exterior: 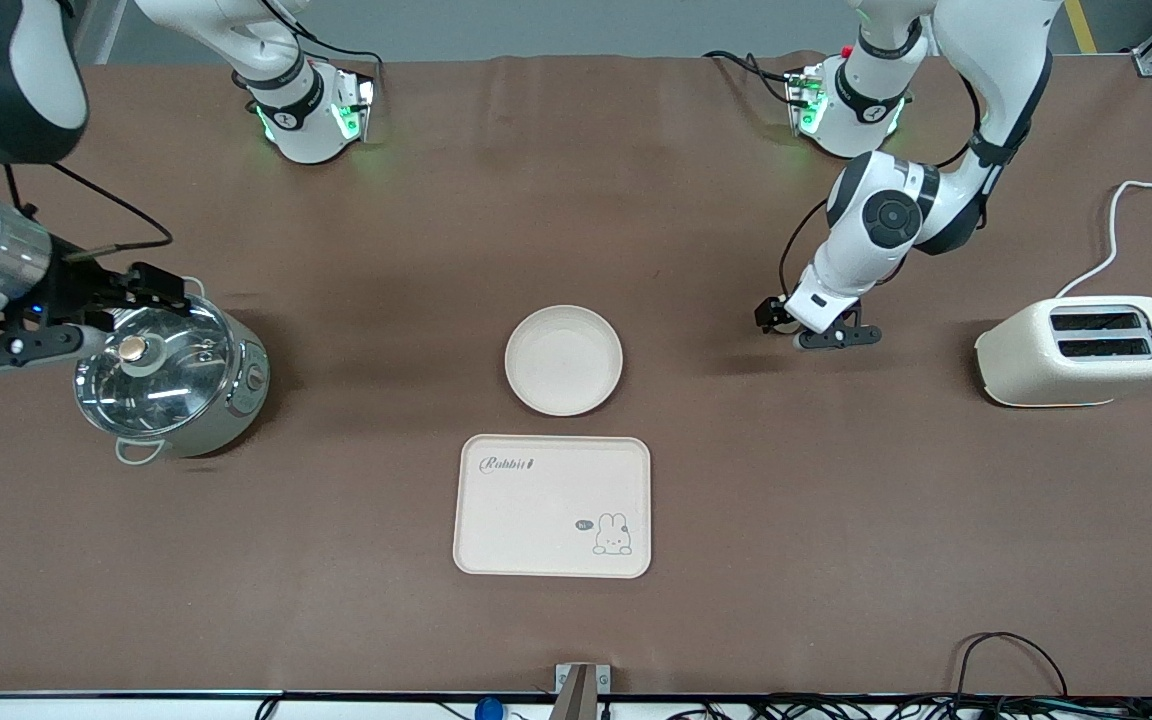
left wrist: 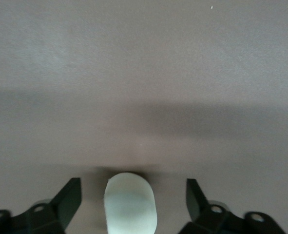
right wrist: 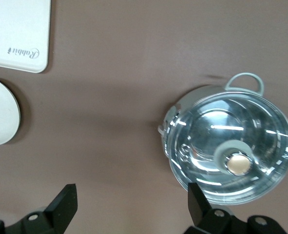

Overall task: Place bun in plate and plate on tray
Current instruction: 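Reach and grasp the cream bun with the left gripper while the right gripper advances, then carry the bun onto the white plate while the right gripper approaches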

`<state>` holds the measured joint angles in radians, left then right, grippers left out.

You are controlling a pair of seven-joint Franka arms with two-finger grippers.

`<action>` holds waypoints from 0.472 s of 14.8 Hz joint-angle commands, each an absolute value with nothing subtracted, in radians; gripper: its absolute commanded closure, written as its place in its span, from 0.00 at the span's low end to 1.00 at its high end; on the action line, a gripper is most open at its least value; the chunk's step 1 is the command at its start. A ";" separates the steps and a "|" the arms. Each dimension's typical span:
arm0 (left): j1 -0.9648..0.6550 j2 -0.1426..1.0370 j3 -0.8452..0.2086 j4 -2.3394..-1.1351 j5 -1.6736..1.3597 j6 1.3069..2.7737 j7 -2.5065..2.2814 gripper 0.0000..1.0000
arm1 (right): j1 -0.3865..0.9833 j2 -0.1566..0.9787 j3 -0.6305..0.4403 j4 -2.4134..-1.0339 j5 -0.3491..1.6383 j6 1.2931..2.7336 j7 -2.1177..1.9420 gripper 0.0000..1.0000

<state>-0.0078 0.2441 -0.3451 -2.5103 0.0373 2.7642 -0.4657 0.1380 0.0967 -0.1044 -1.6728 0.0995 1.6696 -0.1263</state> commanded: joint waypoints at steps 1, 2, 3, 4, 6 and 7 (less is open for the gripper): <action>0.000 0.264 -0.351 -2.557 0.052 2.861 -0.485 0.52 | 0.143 0.071 -0.107 -1.738 0.188 1.739 -0.080 0.00; 0.000 0.267 -0.351 -2.557 0.052 2.864 -0.488 0.66 | 0.147 0.071 -0.107 -1.747 0.195 1.756 -0.071 0.00; 0.000 0.270 -0.351 -2.557 0.052 2.864 -0.495 0.78 | 0.170 0.071 -0.107 -1.758 0.195 1.772 -0.052 0.00; -0.003 0.275 -0.351 -2.556 0.054 2.864 -0.497 0.85 | 0.192 0.071 -0.107 -1.773 0.195 1.787 -0.029 0.00; -0.014 0.278 -0.354 -2.546 0.054 2.862 -0.499 0.91 | 0.230 0.071 -0.107 -1.789 0.195 1.804 0.032 0.00; -0.027 0.264 -0.362 -2.540 0.054 2.853 -0.500 0.96 | 0.265 0.071 -0.107 -1.796 0.195 1.819 0.075 0.00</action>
<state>-0.0111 0.2808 -0.3481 -2.5439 0.0373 2.8486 -0.4719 0.2091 0.0969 -0.1033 -1.7511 0.1823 1.7824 -0.0004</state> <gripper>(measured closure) 0.793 0.000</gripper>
